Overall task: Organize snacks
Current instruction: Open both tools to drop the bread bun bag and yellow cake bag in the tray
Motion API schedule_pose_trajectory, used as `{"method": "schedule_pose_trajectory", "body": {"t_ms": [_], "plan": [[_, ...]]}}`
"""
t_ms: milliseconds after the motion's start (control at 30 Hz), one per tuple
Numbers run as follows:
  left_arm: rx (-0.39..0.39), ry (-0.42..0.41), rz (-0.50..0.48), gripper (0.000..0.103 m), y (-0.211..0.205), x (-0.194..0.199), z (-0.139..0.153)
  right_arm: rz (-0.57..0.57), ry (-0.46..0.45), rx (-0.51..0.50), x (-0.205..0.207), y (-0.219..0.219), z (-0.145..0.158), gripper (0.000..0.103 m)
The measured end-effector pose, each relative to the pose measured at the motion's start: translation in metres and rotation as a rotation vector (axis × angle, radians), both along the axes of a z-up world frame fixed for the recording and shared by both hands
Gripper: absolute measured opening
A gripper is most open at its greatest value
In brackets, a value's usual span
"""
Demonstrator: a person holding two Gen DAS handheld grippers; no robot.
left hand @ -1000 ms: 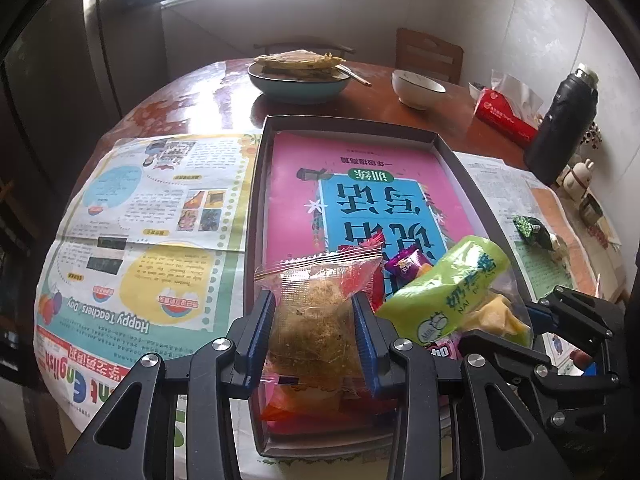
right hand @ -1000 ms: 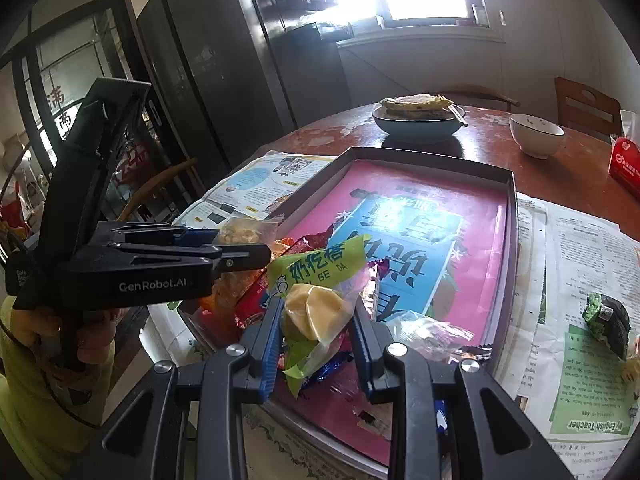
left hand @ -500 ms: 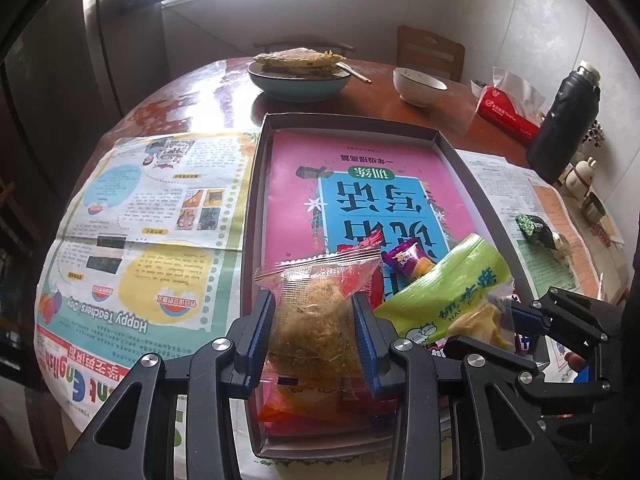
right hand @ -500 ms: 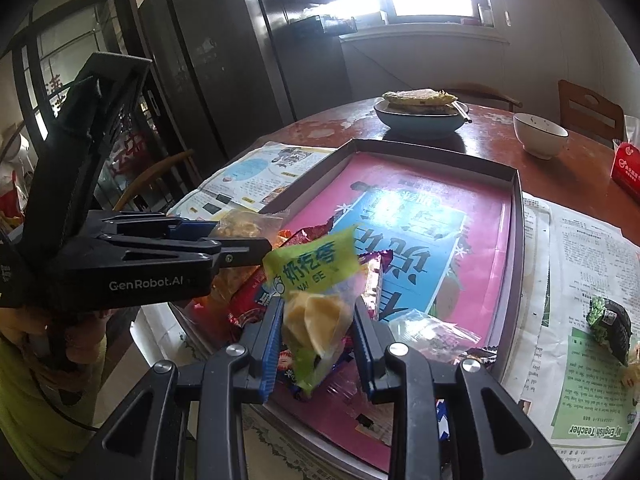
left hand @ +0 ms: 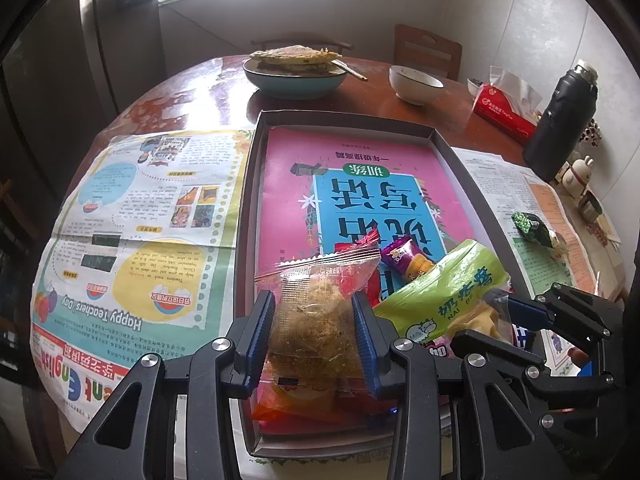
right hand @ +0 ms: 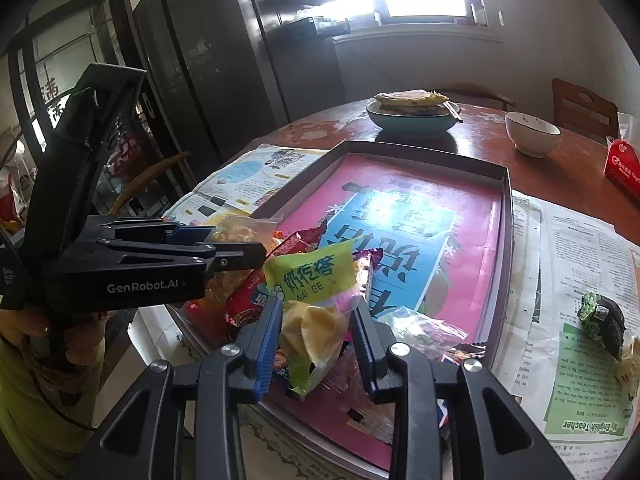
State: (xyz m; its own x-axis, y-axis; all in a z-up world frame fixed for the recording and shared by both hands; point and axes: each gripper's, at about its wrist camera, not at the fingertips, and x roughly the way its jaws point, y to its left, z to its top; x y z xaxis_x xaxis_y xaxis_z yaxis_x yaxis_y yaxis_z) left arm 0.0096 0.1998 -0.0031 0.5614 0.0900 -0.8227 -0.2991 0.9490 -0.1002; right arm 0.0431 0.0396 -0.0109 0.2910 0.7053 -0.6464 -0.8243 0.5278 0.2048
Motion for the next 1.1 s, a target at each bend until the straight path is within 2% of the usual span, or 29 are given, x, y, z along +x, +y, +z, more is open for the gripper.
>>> {"method": "schedule_pose_trajectory", "body": {"t_ms": [800,933,1100], "plan": [[0.011,0.009,-0.014,0.041,-0.008,0.005,-0.003,-0.041,0.000,0.003,0.005,-0.009,0.000,0.036],[0.010,0.009,-0.015,0.041,-0.008,0.005,-0.003,-0.048,-0.004,0.011,0.005,-0.012,0.002,0.045],[0.010,0.009,-0.013,0.042,-0.008,0.005,-0.003,-0.046,0.003,0.016,0.005,-0.013,0.003,0.050]]}}
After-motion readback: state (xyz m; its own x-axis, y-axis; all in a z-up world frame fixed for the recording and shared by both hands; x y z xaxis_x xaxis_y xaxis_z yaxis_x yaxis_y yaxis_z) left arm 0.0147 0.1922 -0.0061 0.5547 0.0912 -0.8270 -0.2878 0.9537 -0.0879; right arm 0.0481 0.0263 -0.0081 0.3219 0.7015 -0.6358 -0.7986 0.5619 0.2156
